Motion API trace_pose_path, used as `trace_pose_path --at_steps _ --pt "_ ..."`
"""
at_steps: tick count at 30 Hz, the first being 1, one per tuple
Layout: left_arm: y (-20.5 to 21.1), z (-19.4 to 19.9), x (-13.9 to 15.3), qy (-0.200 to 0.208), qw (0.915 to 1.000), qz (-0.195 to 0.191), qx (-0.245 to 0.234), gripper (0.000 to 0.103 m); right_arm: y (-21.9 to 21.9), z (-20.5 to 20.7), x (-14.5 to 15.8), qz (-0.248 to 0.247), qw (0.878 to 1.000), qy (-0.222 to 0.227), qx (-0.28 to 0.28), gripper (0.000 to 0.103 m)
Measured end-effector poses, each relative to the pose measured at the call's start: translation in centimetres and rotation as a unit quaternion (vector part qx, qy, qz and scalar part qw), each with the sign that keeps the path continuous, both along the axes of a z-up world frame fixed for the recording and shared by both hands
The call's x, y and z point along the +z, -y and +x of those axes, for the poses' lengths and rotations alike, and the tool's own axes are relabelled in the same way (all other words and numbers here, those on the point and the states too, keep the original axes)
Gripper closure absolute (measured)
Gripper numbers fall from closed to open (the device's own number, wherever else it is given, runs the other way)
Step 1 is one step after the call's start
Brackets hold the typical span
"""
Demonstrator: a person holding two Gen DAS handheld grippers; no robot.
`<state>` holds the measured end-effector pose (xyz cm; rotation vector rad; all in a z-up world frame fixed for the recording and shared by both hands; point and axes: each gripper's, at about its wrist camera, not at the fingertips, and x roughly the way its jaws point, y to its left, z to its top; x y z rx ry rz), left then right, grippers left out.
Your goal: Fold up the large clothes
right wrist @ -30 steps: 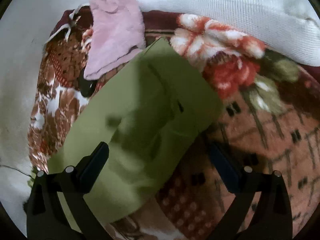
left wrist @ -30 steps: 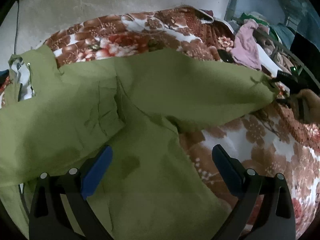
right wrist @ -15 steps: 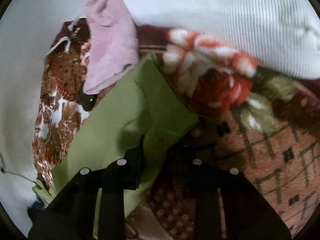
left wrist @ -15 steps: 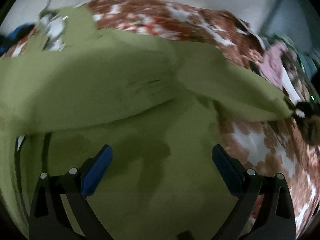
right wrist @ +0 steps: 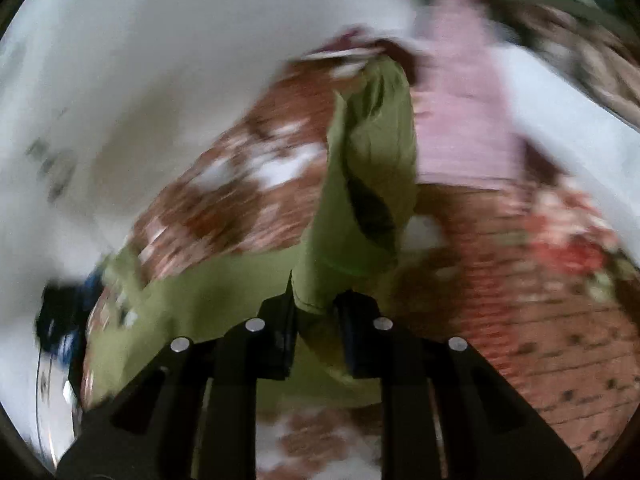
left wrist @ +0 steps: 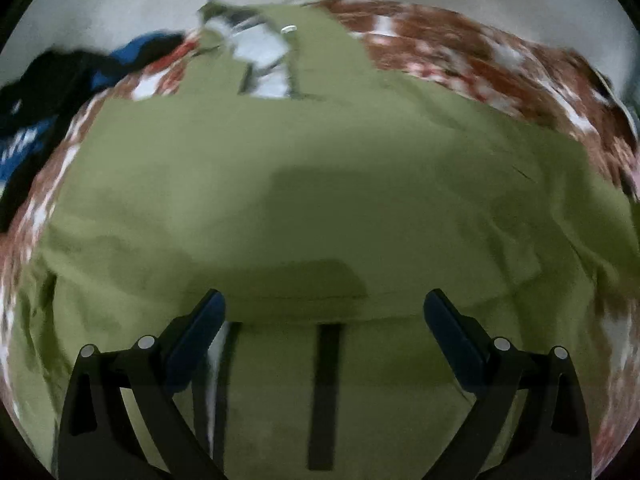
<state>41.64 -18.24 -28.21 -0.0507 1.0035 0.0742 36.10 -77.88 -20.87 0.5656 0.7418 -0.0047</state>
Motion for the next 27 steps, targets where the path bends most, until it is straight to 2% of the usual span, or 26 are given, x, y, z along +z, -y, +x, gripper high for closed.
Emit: trace_pose_path --at_steps 2,3,5,7,8,12,16,18,27 --pt "-1.2 0.0 0.2 0.023 0.9993 0.000 0.031 0.005 -3.7 0.8 0.5 0.025 0.999 0.005 0.028 0.085" --pt "-1.6 0.2 -0.1 0.026 0.9987 0.020 0.039 0.005 -5.7 1.3 0.8 0.041 0.998 0.009 0.039 0.085" --pt "-2.0 0.7 -1.3 0.011 0.9980 0.052 0.035 0.005 -9.3 2.1 1.5 0.061 0.996 0.022 0.060 0.085" --pt "-2.4 1.0 -3.1 -0.012 0.9978 0.059 0.029 0.005 -13.5 3.2 2.5 0.067 0.993 0.031 0.087 0.085" --pt "-2.6 1.0 -3.7 -0.018 0.9981 0.054 0.024 0.005 -14.8 3.4 2.8 0.072 0.992 0.035 0.098 0.085" --pt "-3.7 0.7 -4.5 0.009 0.9997 0.024 0.000 0.005 -22.0 5.3 4.8 0.089 0.985 0.048 0.142 0.086" --pt "-4.5 0.5 -5.2 0.032 0.9995 -0.002 -0.010 0.004 -28.1 6.7 6.5 0.086 0.978 0.053 0.185 0.086" --pt "-4.5 0.3 -5.4 0.038 0.9992 -0.004 -0.009 0.004 -32.1 7.5 7.5 0.065 0.972 0.048 0.219 0.086" --pt "-4.3 0.0 -5.5 0.049 0.9987 -0.009 -0.008 0.004 -46.6 9.0 8.6 0.084 0.951 0.056 0.292 0.086"
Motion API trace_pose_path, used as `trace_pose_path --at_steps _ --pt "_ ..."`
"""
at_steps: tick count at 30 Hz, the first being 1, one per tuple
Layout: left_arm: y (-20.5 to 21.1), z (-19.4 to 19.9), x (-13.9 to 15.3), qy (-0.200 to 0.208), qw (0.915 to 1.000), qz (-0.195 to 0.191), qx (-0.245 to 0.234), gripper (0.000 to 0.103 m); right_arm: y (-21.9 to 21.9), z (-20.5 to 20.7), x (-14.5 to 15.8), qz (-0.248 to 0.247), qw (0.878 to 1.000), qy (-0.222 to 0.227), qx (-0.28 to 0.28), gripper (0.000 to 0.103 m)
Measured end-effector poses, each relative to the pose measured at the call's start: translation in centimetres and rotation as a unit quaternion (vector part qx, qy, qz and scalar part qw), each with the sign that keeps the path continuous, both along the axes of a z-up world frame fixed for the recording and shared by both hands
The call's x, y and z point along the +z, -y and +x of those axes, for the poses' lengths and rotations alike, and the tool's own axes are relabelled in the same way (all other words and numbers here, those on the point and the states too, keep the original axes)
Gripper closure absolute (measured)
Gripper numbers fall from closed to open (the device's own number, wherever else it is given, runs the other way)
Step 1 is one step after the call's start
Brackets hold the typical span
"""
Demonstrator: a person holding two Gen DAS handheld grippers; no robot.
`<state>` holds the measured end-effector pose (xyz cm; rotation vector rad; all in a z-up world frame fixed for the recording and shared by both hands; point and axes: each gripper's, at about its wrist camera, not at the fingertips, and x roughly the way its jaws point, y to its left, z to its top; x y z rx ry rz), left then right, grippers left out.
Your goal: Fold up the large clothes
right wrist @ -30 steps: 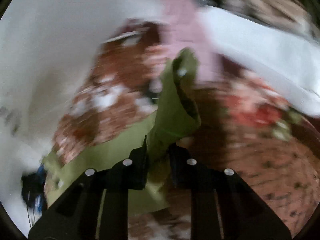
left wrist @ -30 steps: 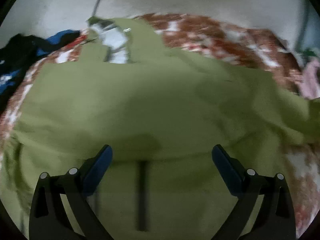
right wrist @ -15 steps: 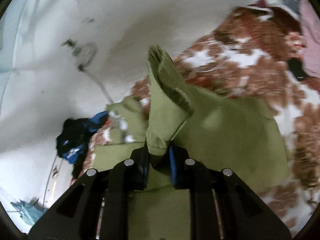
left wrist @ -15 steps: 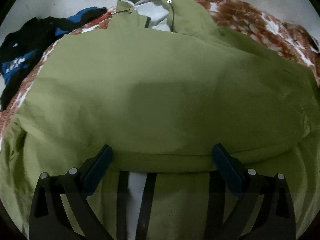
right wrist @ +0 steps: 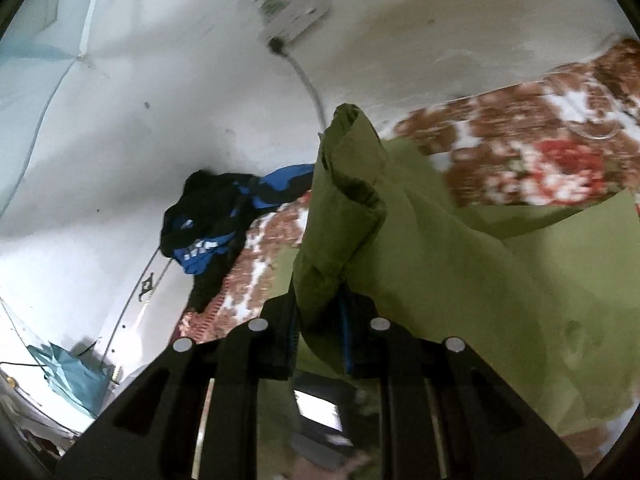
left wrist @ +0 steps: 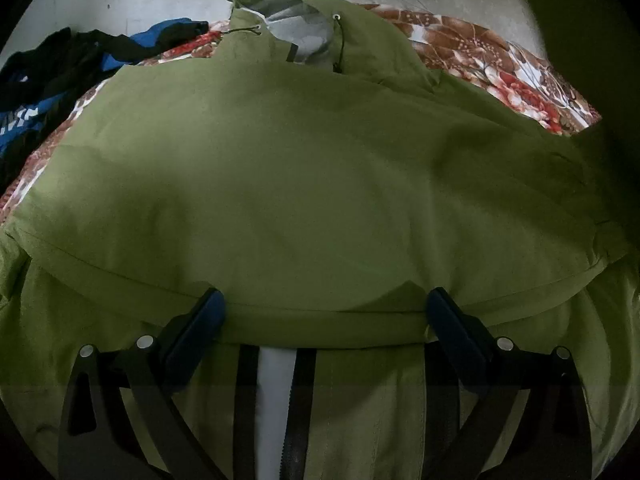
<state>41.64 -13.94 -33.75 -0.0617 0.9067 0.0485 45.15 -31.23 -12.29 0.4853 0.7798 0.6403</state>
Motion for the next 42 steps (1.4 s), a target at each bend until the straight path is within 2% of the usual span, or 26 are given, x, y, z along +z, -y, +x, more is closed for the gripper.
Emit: trace_pose_path --at_steps 2,5,10,14,18,21,23,25,31,34,36,39,42 --pt "0.0 0.1 0.3 -0.010 0.9999 -0.004 -0.003 0.005 -3.1 0.7 -0.4 -0.004 1.000 -0.004 0.012 0.086" --pt "-0.8 -0.6 1.3 -0.013 0.9983 -0.019 -0.054 0.005 -8.0 1.5 -0.6 -0.020 0.999 -0.006 0.037 0.086" --pt "-5.8 -3.7 3.4 0.035 0.9976 0.024 -0.054 0.005 -14.7 2.3 -2.1 -0.037 0.996 -0.016 0.075 0.086" --pt "-11.0 -5.4 2.8 -0.005 0.9983 0.024 -0.053 0.005 -19.6 2.7 -4.1 -0.043 0.994 -0.035 0.092 0.086" --pt "-14.0 -7.6 3.9 0.009 0.9972 0.016 -0.072 0.005 -23.2 3.5 -5.5 -0.057 0.992 -0.045 0.101 0.086" --pt "-16.3 -9.1 4.2 0.011 0.9971 -0.022 -0.072 0.005 -25.4 3.9 -7.1 -0.073 0.990 -0.052 0.106 0.086" --pt "-17.2 -9.8 3.9 0.014 0.9970 -0.029 -0.070 0.005 -26.8 4.1 -8.3 -0.090 0.988 -0.055 0.110 0.086" --pt "-17.7 -10.3 3.2 0.009 0.9973 -0.021 -0.070 0.005 -28.2 4.3 -10.3 -0.120 0.985 -0.057 0.114 0.086" --pt "-18.9 -11.5 1.2 -0.007 0.9977 -0.028 -0.061 0.005 -30.6 4.5 -14.6 -0.164 0.975 -0.072 0.129 0.085" --pt "-18.9 -12.1 0.8 -0.003 0.9977 -0.025 -0.062 0.005 -31.4 4.1 -16.6 -0.180 0.969 -0.094 0.137 0.073" --pt "-18.9 -12.4 1.0 0.003 0.9976 -0.026 -0.064 0.005 -31.5 3.9 -17.5 -0.171 0.968 -0.121 0.138 0.040" --pt "-19.2 -13.3 1.6 0.006 0.9976 -0.034 -0.061 0.005 -31.4 3.5 -17.3 -0.131 0.972 -0.140 0.137 0.016" --pt "-19.7 -14.3 2.6 0.004 0.9979 -0.029 -0.058 0.005 -30.6 2.8 -15.3 -0.091 0.975 -0.136 0.151 0.011"
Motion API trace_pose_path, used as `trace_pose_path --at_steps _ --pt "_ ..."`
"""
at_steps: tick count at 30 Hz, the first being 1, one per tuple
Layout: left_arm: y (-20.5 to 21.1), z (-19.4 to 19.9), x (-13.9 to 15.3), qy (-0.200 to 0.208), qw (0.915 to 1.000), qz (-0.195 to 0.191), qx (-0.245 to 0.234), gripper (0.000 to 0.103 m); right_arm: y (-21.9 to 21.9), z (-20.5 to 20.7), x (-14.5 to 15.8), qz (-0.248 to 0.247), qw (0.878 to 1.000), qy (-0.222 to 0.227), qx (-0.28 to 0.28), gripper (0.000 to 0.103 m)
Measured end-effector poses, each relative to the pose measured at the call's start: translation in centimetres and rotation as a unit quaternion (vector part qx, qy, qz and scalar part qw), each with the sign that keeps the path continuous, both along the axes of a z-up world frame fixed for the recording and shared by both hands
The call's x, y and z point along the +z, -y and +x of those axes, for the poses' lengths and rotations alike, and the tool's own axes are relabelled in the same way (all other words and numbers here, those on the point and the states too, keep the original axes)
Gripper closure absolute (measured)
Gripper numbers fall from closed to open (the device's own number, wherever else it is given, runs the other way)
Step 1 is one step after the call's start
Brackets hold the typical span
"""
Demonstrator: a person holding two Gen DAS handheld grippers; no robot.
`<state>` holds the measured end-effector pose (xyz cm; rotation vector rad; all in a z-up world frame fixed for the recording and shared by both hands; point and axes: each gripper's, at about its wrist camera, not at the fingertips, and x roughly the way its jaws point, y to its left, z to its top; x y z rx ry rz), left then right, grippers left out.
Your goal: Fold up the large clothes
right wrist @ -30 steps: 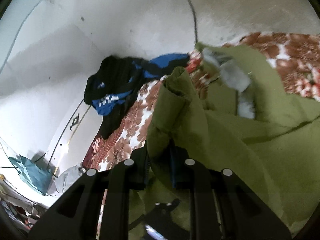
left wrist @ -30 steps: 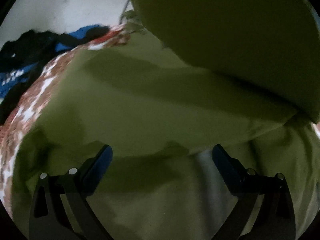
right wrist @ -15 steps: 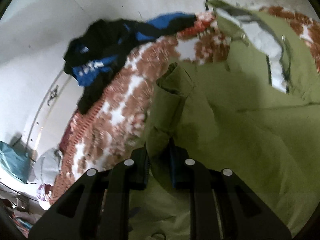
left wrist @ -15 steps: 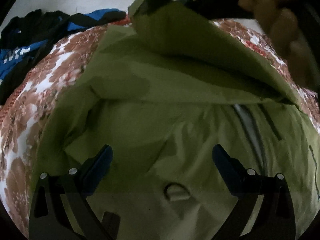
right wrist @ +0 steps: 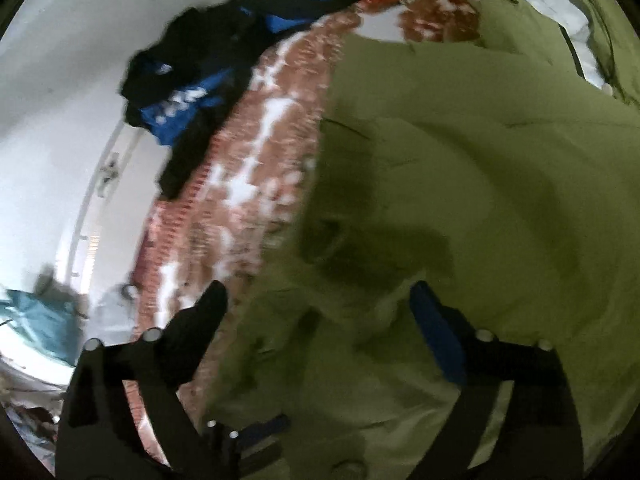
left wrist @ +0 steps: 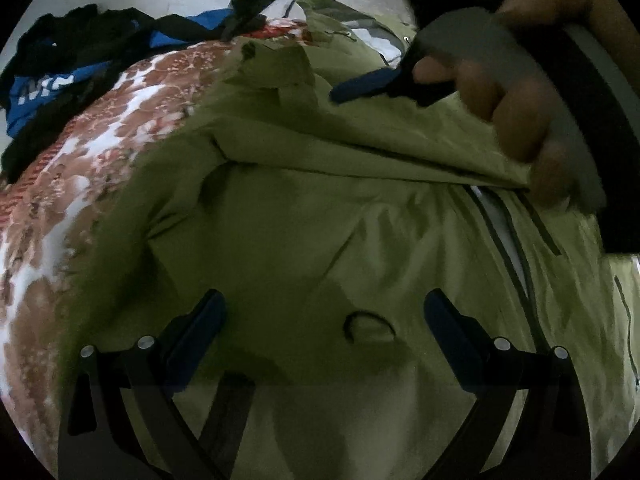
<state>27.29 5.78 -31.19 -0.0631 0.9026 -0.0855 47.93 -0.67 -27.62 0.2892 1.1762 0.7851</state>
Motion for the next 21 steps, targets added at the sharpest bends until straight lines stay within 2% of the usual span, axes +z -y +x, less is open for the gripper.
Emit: trace_pose_path --at_steps 2,3,4,5,7,10,13,16,19,21 --pt "-0.3 -0.7 1.4 0.005 0.9999 0.009 0.002 0.005 1.5 -0.3 2.0 0.014 1.000 0.010 -0.003 0.009" --pt "-0.4 -0.8 2.6 0.013 0.9998 0.011 0.004 0.005 3.0 -0.3 3.4 0.016 0.999 0.025 -0.010 0.004" --pt "-0.4 -0.6 3.5 0.021 0.9997 0.012 0.005 0.005 4.6 -0.2 4.6 0.014 0.999 0.043 -0.019 0.004" --pt "-0.4 -0.2 4.6 0.032 0.9994 0.013 0.006 0.005 5.9 0.0 5.3 0.005 0.998 0.059 -0.027 0.005" --pt "0.0 1.7 5.7 0.037 0.9991 0.016 0.012 0.005 10.1 0.9 6.3 -0.050 0.990 0.114 -0.064 0.005" --pt "1.9 5.8 6.4 0.043 0.9984 0.033 -0.013 0.005 15.4 2.7 5.0 -0.163 0.971 0.131 -0.116 0.005" --pt "4.5 9.5 7.4 0.074 0.9940 0.068 -0.044 0.005 19.9 3.4 3.9 -0.218 0.955 0.127 -0.158 0.005" --pt "6.9 13.6 7.3 0.074 0.9907 0.090 -0.070 0.005 22.6 3.5 2.6 -0.295 0.928 0.139 -0.178 0.005" --pt "8.3 16.7 5.2 0.046 0.9897 0.108 -0.082 0.005 25.1 3.4 0.3 -0.343 0.910 0.137 -0.188 0.005" --pt "8.1 18.4 2.8 0.012 0.9894 0.122 -0.078 0.005 26.0 3.0 -1.2 -0.342 0.911 0.127 -0.191 0.005"
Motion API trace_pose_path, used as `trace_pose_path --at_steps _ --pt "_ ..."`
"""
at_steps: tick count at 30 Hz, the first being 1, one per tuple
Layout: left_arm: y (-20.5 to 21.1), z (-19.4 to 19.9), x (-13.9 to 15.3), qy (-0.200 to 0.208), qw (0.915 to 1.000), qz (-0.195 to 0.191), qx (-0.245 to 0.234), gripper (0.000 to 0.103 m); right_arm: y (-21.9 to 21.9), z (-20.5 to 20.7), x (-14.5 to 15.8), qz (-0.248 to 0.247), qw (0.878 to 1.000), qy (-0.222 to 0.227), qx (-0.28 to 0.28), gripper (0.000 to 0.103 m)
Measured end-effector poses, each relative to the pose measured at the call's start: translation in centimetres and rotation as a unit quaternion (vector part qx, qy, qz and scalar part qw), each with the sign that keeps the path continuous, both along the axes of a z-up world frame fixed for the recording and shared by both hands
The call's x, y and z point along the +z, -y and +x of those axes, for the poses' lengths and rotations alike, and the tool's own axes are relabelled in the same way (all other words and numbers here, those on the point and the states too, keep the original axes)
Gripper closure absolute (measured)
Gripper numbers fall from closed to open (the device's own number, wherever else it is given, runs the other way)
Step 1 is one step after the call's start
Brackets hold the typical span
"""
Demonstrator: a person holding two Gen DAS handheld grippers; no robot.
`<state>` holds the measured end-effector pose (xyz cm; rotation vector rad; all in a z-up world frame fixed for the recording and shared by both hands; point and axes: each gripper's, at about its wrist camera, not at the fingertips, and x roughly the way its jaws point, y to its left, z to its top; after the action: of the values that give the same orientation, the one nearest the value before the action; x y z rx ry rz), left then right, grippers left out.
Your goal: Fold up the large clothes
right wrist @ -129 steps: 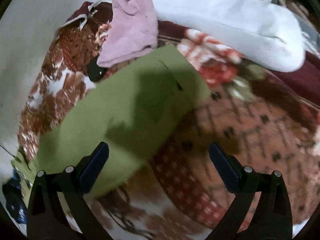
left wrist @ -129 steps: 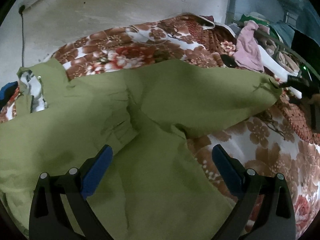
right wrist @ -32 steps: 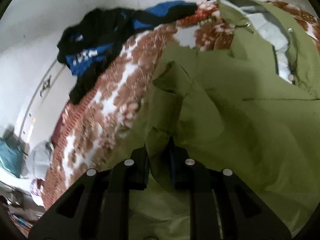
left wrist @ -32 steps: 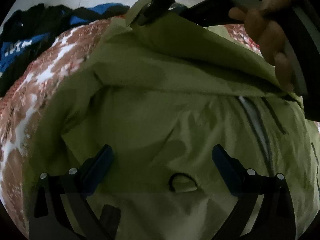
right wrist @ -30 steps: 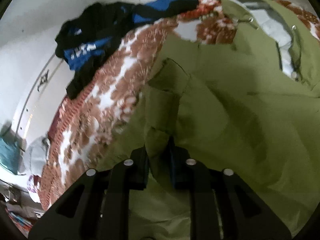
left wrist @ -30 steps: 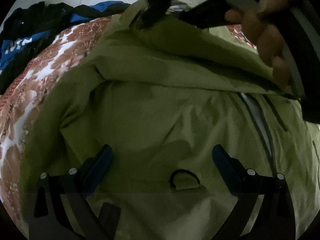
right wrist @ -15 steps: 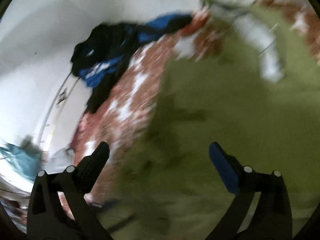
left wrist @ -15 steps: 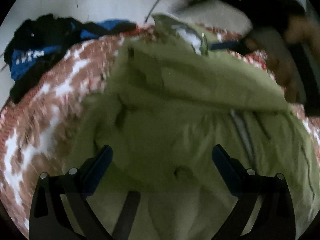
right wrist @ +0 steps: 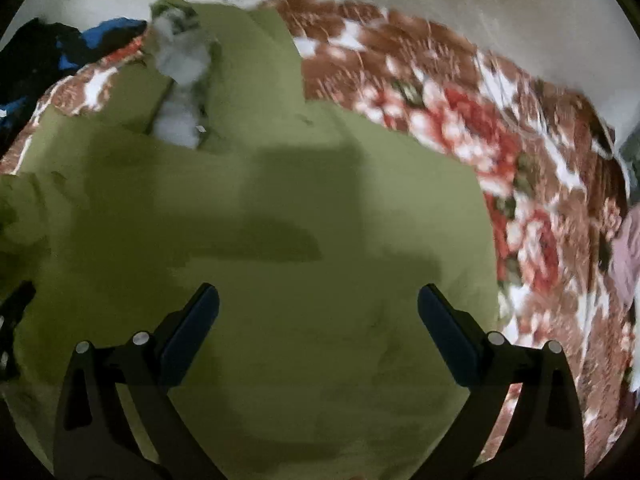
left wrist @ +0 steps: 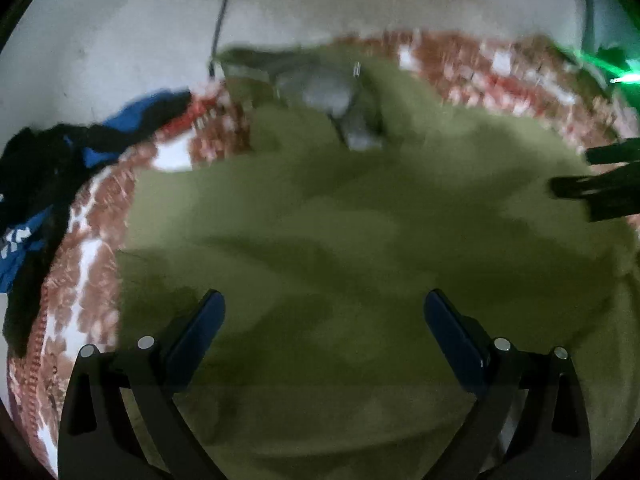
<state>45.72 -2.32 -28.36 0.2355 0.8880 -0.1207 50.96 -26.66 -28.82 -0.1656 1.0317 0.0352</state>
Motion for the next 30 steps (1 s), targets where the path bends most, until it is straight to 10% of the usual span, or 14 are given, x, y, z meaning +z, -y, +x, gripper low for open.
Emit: trace_pose_path --at_steps 15,30 --pt "-3.8 0.2 -4.1 -0.031 0.9989 0.013 0.033 0.004 3.9 -1.1 -4.1 0.004 1.000 -0.005 -0.007 0.005" --pt "-3.0 -2.7 2.6 -0.007 0.9996 0.008 0.026 0.005 4.5 -4.5 0.8 0.033 0.999 0.005 0.007 0.005"
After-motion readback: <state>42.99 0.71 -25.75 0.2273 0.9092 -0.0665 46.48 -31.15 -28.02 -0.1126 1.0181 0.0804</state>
